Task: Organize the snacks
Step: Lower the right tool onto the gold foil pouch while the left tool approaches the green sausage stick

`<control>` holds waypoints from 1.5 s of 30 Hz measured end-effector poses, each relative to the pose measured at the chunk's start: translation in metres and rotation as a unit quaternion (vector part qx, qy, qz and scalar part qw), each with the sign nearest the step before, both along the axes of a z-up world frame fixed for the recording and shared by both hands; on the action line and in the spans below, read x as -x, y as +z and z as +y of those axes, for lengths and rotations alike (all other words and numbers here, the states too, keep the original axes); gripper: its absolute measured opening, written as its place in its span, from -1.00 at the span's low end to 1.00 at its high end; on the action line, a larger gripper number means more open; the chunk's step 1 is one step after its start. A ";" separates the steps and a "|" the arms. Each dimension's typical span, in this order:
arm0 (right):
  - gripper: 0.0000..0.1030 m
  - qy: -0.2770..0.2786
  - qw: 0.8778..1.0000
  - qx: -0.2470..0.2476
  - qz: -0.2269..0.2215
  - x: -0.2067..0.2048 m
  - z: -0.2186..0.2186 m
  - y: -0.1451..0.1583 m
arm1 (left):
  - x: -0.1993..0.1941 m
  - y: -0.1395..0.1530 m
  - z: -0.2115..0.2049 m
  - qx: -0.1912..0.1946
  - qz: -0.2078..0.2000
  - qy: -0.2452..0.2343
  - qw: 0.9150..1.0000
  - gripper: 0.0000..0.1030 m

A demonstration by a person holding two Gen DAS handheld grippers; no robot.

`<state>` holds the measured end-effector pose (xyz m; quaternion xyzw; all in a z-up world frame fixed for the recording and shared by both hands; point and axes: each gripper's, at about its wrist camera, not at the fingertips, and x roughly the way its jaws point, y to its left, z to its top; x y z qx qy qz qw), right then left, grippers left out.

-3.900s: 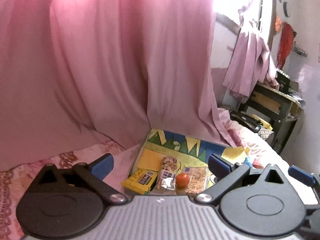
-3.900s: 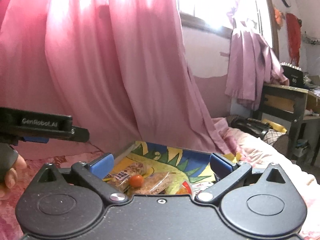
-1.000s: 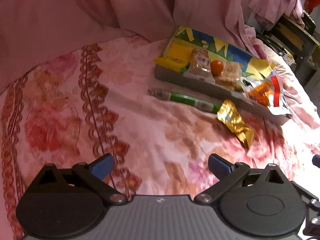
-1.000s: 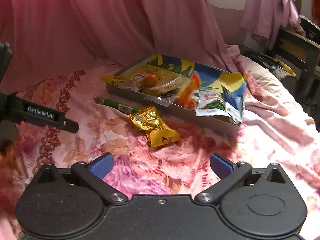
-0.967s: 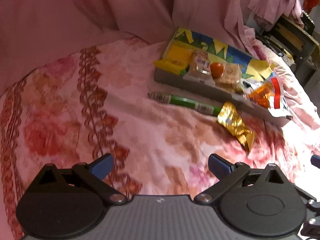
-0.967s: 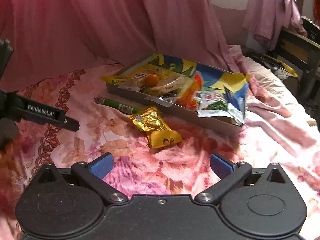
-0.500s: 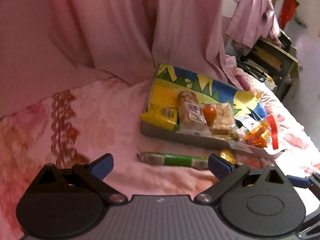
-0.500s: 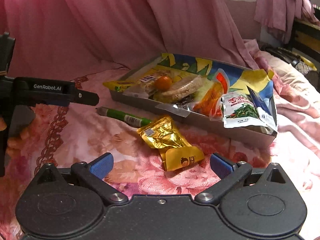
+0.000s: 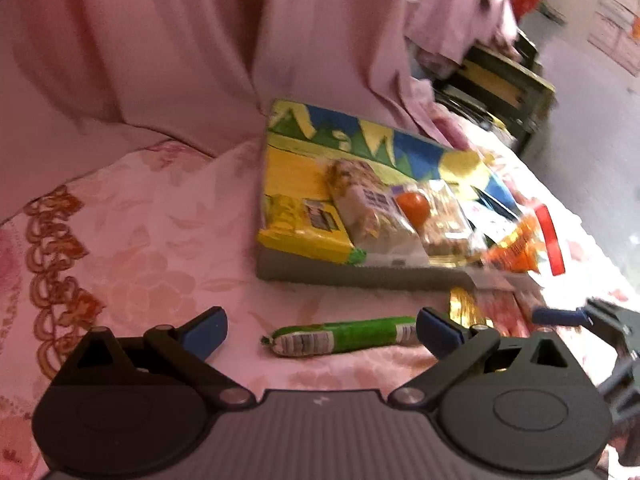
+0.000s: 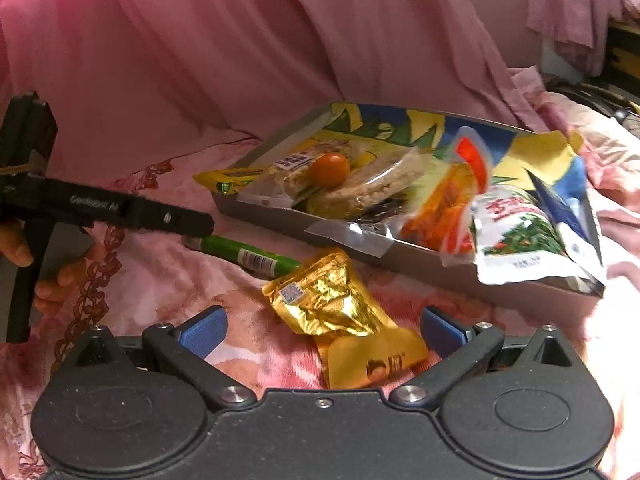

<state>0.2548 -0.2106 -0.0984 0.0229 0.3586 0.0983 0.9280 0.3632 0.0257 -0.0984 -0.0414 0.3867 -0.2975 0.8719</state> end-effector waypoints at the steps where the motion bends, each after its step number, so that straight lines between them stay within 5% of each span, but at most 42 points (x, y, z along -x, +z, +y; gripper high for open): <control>1: 0.99 0.004 1.000 0.000 0.003 -0.005 0.000 -0.002 | 0.000 -0.001 -0.001 0.000 0.001 -0.009 1.000 0.99; 9: 0.96 -0.016 0.999 -0.010 0.034 -0.023 -0.008 -0.017 | -0.006 -0.008 -0.016 -0.016 -0.001 -0.061 0.998 0.99; 29: 0.15 -0.039 0.996 0.015 0.081 -0.019 -0.012 -0.015 | 0.004 -0.006 -0.025 -0.027 0.035 -0.159 0.986 0.93; 37: 0.09 -0.057 0.993 0.013 0.100 -0.001 -0.012 -0.010 | 0.033 0.000 -0.023 0.008 0.089 -0.158 0.983 0.85; 45: 0.09 -0.054 0.991 0.021 0.121 0.023 -0.009 -0.006 | 0.068 0.003 -0.066 -0.050 0.094 -0.197 0.975 0.84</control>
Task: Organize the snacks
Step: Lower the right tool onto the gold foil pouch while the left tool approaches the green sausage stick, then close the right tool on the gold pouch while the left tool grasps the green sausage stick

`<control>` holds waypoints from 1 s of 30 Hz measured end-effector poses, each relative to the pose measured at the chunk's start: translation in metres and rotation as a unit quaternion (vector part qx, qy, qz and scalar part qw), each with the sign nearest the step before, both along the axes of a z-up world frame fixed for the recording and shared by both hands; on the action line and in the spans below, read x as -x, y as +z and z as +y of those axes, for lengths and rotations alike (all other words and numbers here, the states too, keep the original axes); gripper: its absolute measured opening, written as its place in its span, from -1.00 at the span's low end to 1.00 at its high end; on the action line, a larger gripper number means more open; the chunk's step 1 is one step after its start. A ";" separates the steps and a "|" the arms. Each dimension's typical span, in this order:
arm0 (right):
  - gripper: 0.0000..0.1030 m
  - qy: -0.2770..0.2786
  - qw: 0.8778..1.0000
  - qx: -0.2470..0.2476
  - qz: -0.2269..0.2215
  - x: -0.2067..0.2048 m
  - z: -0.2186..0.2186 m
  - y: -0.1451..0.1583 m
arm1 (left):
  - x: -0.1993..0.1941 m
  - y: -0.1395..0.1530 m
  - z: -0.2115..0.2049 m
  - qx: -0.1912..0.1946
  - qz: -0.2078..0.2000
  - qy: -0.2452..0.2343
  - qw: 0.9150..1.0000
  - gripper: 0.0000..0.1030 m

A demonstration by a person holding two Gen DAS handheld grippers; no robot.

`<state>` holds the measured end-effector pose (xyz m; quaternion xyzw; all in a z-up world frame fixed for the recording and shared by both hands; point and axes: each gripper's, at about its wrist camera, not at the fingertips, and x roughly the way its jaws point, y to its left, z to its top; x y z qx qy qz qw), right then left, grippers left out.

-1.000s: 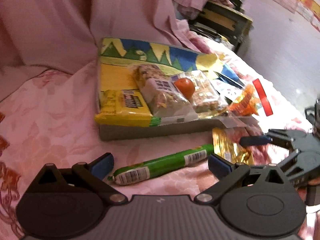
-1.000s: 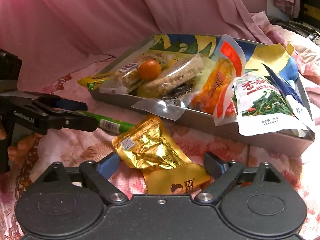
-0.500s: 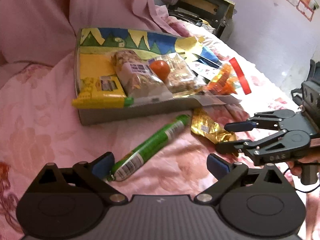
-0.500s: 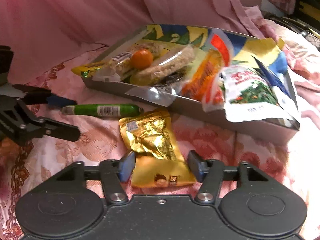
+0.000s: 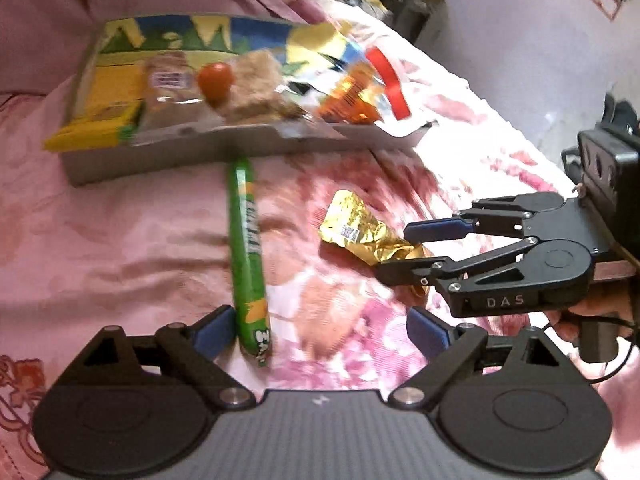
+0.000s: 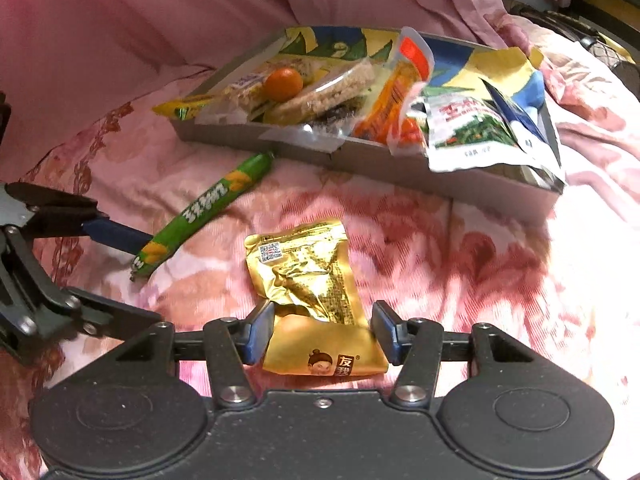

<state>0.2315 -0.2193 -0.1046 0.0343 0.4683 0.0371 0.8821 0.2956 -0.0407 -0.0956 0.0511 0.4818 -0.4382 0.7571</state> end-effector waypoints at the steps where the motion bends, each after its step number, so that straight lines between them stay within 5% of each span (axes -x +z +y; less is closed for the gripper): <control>1: 0.09 -0.001 1.000 0.004 0.002 0.003 -0.001 0.000 | 0.001 0.001 -0.003 -0.004 0.005 0.004 1.000 0.84; 6: 0.23 -0.010 0.999 0.046 -0.002 0.008 -0.005 -0.004 | -0.006 0.006 -0.002 -0.006 0.009 0.055 0.998 0.84; 15: 0.50 -0.031 0.999 0.013 -0.018 0.000 -0.012 -0.010 | -0.016 0.000 -0.013 -0.054 -0.022 0.154 0.986 0.72; 21: 0.50 -0.035 0.999 0.011 -0.023 0.000 -0.010 -0.011 | -0.010 0.001 -0.024 -0.085 -0.057 0.170 0.980 0.15; 25: 0.27 -0.027 0.999 0.019 -0.023 0.005 -0.007 -0.010 | -0.002 0.002 -0.028 -0.090 -0.057 0.167 0.980 -0.28; 30: 0.03 -0.019 0.999 0.035 -0.018 0.013 -0.002 -0.007 | 0.009 0.004 -0.028 -0.101 -0.043 0.174 0.979 -0.52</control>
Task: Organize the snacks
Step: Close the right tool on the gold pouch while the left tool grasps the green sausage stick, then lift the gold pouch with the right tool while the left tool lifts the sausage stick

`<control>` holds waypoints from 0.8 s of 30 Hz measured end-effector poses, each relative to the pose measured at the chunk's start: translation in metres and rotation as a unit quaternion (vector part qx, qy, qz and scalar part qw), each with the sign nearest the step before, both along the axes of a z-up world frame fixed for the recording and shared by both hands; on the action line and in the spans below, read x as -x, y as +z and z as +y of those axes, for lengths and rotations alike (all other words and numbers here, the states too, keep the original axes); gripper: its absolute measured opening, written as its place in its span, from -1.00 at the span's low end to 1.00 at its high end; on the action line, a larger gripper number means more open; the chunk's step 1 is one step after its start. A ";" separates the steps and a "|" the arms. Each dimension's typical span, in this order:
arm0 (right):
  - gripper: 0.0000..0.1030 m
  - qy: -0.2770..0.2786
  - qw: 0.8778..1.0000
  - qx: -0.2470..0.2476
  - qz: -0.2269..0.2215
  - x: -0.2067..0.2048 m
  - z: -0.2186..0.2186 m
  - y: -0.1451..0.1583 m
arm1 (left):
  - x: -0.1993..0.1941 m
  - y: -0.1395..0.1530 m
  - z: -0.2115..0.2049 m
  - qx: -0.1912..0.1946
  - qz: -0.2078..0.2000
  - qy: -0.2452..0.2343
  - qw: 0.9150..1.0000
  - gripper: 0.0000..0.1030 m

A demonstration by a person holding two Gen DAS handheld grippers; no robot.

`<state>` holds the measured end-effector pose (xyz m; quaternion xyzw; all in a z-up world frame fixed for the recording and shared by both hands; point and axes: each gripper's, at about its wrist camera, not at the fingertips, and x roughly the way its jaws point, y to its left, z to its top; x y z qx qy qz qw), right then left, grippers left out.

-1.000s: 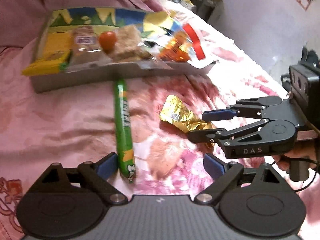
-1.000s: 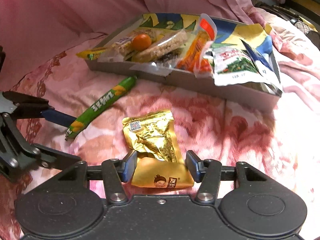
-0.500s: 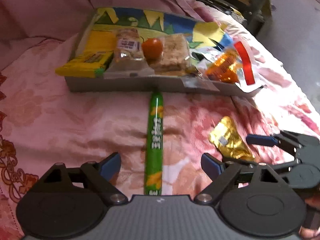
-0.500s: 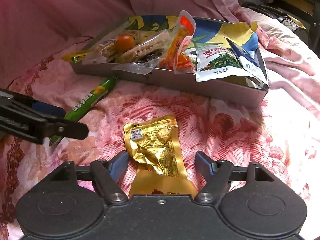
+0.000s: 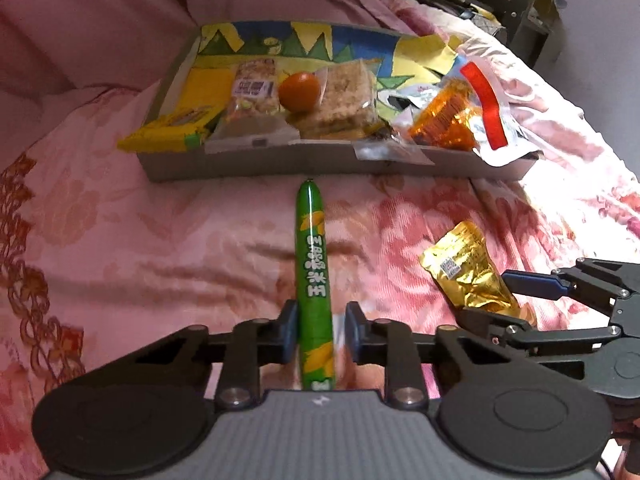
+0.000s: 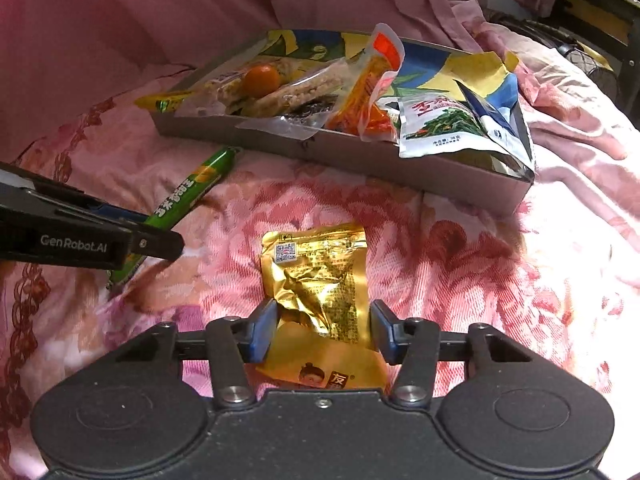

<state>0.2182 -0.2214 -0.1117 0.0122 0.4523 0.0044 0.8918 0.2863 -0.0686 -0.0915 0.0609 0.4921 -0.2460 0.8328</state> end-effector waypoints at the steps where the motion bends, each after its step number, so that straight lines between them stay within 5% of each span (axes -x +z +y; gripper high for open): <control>1: 0.03 0.000 1.000 -0.001 0.001 0.002 0.000 0.000 | 0.003 0.000 0.001 0.001 0.006 0.002 1.000 -0.55; 8: 0.02 -0.005 1.000 -0.007 0.011 0.018 0.002 0.003 | 0.028 0.003 0.005 0.008 0.047 0.015 0.999 -0.58; 24: 0.05 -0.010 1.000 -0.020 0.006 0.028 0.006 0.000 | 0.034 0.000 0.006 0.007 0.048 0.027 0.998 -0.57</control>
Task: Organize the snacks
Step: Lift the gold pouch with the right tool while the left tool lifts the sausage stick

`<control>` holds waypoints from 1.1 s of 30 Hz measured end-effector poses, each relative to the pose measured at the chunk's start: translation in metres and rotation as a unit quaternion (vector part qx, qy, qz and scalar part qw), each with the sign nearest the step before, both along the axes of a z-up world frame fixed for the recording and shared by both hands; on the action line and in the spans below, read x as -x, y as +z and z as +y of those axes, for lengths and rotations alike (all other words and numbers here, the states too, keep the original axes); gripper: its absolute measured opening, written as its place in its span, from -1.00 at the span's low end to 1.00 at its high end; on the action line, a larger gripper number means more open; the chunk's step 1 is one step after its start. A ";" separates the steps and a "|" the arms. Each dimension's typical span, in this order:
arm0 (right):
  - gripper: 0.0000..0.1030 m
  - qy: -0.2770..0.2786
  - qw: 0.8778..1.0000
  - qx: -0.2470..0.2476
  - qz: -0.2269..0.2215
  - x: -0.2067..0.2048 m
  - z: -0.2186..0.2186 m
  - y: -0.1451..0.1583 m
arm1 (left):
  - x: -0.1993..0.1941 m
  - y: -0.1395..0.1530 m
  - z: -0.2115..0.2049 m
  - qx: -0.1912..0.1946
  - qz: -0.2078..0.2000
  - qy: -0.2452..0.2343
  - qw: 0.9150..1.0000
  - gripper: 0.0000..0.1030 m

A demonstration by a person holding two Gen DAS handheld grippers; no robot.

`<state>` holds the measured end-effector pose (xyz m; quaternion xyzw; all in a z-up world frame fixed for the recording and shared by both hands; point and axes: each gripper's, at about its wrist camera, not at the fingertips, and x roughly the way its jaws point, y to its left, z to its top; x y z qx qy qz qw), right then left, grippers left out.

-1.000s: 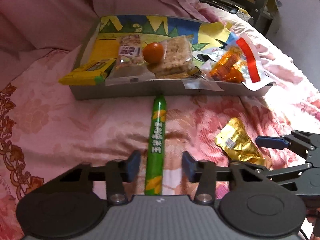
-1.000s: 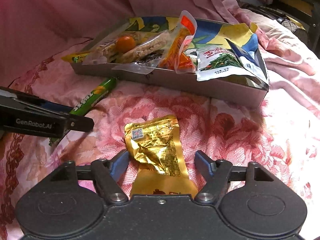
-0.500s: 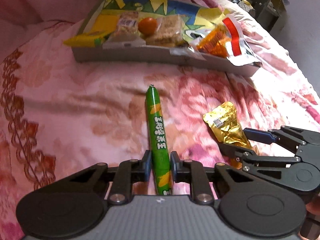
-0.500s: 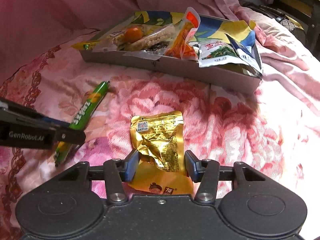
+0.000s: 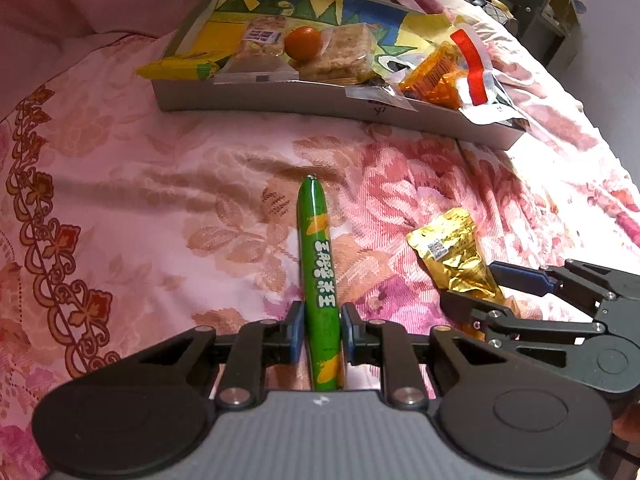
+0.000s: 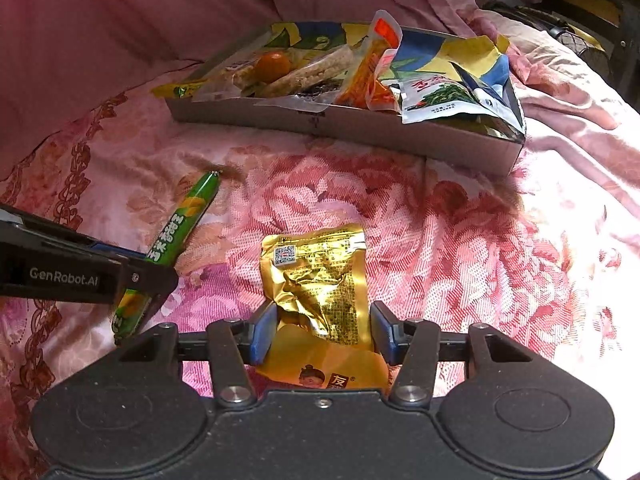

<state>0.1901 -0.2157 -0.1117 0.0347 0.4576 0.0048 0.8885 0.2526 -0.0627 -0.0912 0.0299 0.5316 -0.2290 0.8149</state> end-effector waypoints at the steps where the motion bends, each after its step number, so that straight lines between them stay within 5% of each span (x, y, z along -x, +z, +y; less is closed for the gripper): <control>1: 0.06 0.000 1.000 -0.001 -0.001 0.000 0.000 0.000 | 0.000 0.000 0.000 0.000 -0.001 0.000 1.000 -0.57; 22: 0.20 0.002 1.000 0.010 -0.010 0.001 0.009 -0.005 | -0.003 -0.001 -0.003 -0.007 -0.013 0.002 1.000 -0.61; 33: -0.02 -0.001 0.999 0.022 -0.026 0.006 0.017 -0.002 | -0.001 0.001 -0.003 -0.003 -0.022 0.010 1.000 -0.63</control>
